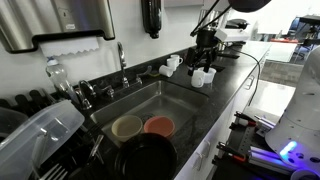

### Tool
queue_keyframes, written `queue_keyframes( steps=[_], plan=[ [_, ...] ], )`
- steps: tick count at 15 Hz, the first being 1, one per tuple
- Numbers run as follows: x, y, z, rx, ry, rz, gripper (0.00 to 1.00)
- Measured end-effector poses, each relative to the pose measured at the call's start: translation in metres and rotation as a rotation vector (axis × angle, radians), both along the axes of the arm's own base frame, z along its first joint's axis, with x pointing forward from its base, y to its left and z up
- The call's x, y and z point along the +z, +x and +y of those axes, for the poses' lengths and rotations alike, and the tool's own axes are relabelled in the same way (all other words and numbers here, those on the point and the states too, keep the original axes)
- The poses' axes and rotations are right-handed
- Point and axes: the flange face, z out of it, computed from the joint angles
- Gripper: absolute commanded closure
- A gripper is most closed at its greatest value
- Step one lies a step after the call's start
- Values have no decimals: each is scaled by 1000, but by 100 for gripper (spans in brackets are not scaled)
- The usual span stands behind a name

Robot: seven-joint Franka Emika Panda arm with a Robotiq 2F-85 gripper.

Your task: Pick up the lid from the dish rack and put it inside the pink bowl in the sink

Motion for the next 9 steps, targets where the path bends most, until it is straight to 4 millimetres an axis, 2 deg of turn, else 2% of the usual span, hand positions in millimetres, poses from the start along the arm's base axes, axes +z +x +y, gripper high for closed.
queue_keyframes(
  steps=[3, 6, 9],
  plan=[
    [-9, 26, 13, 24, -30, 38, 0],
    [-7, 58, 27, 31, -43, 34, 0],
    [-10, 65, 29, 32, -41, 43, 0]
  ],
)
